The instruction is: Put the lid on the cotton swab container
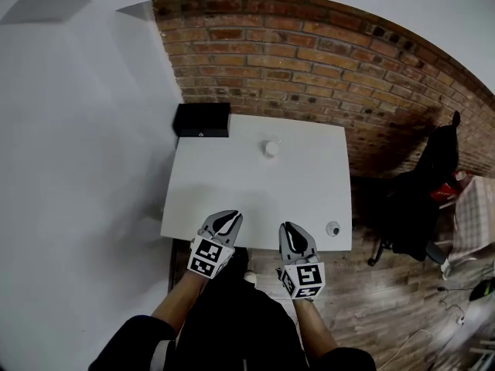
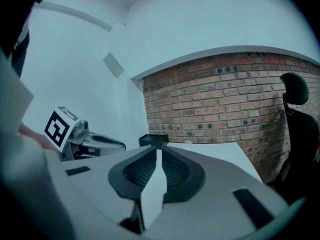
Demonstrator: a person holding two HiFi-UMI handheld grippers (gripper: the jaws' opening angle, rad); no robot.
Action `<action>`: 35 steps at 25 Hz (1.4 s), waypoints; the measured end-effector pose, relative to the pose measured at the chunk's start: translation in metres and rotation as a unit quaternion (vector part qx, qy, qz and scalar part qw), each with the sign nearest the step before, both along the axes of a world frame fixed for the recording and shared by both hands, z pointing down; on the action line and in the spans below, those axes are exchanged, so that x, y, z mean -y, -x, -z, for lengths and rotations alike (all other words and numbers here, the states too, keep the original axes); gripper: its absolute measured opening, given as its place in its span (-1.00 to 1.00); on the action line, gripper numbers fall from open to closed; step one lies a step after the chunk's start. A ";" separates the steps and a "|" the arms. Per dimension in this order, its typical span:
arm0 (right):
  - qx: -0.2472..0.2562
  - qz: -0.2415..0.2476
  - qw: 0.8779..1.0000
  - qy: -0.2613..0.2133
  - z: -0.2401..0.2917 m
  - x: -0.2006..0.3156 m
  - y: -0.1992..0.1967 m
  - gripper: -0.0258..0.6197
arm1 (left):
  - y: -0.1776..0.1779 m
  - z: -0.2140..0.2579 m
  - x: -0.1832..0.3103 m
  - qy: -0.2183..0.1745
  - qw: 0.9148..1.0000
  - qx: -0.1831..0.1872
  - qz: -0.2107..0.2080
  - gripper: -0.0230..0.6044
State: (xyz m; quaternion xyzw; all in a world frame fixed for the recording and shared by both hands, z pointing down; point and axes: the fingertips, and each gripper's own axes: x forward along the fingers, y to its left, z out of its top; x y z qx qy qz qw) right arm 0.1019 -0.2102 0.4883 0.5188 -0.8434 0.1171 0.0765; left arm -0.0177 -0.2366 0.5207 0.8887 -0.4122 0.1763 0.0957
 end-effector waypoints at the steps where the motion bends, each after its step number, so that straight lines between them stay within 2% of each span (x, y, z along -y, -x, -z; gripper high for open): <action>1: -0.001 -0.002 1.000 0.001 0.000 0.005 -0.001 -0.84 | -0.001 -0.001 0.006 0.003 1.000 -0.001 -0.003 -0.84; 9: -0.011 -0.015 1.000 0.008 -0.004 0.064 0.001 -0.84 | -0.009 -0.007 0.071 0.007 1.000 -0.011 -0.025 -0.84; 22: -0.033 -0.028 0.999 0.030 -0.023 0.160 0.033 -0.79 | 0.015 -0.020 0.168 0.031 0.998 -0.009 -0.057 -0.84; 26: -0.037 -0.038 0.998 0.037 -0.030 0.179 0.038 -0.74 | 0.015 -0.023 0.185 0.035 0.996 -0.018 -0.082 -0.84; 35: -0.044 -0.054 0.996 0.059 -0.055 0.196 0.034 -0.62 | 0.006 -0.042 0.201 0.050 0.992 -0.014 -0.118 -0.84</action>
